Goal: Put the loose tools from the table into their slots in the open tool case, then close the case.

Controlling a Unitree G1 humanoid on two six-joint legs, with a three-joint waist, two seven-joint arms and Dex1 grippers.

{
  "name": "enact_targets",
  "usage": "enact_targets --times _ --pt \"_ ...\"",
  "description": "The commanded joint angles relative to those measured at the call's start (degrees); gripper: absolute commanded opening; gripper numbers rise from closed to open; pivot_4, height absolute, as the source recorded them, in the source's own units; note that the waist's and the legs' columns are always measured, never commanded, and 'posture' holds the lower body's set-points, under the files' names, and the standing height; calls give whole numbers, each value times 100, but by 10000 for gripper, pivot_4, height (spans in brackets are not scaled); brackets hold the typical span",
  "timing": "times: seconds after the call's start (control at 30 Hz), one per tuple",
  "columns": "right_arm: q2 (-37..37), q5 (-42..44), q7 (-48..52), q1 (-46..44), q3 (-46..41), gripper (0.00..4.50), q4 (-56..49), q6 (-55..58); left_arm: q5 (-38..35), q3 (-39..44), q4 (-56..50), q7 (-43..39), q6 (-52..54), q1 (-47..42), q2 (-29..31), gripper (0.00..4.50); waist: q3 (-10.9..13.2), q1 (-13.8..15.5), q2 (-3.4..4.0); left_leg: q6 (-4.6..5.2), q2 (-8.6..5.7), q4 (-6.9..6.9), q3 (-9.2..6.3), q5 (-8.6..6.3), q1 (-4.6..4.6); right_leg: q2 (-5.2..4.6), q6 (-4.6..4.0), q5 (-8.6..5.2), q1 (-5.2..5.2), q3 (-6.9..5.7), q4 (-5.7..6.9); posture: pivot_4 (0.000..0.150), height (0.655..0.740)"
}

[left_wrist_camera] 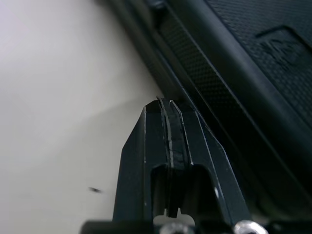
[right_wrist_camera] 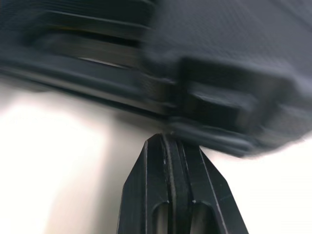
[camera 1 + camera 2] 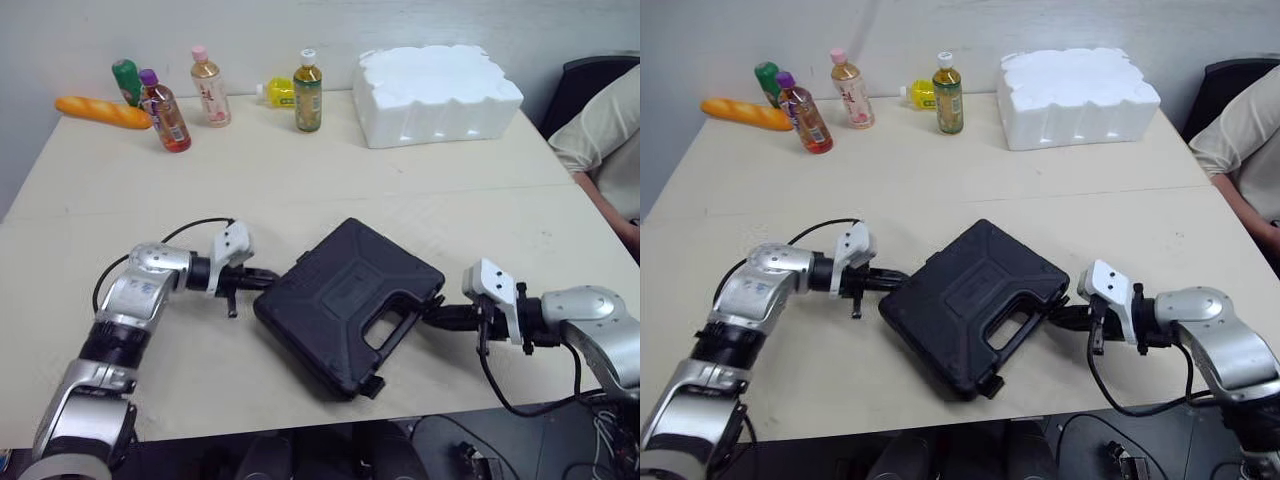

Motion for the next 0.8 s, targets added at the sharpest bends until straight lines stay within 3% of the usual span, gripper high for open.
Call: enact_targets --times 0.03,0.23,0.43,0.63,0.8 --pt "33 -82 -118 -55 -133 290 -7 -74 -106 39 -467 141 143 40 -65 0 0 16 0 0 0 1 -2 0 -1 0 0 0 -1 0 -2 1500 7390" --pt "-52 164 -491 629 -902 290 -529 171 50 117 -459 285 5 -3 61 0 0 8 0 1 -2 0 0 2 -2 0 0 0 -3 1 6 1500 7390" --pt "36 281 -979 1859 -2035 290 -1452 570 -880 370 -900 -233 739 -981 0 0 0 64 -1 2 -1 6 -3 3 -8 2 0 0 -5 -1 16 1500 7390" --pt "343 405 -1482 2161 -2278 290 -2034 854 -470 -661 -310 -39 576 -2068 -1449 0 -4 139 5 24 -32 7 7 11 14 9 17 9 22 -4 -2 1500 7390" --pt "329 348 -1612 1928 -1994 290 -2084 886 43 -1181 968 92 -8 -2642 -2365 0 -3 42 3 32 -35 4 23 13 14 17 29 14 15 -5 7 1500 7390"
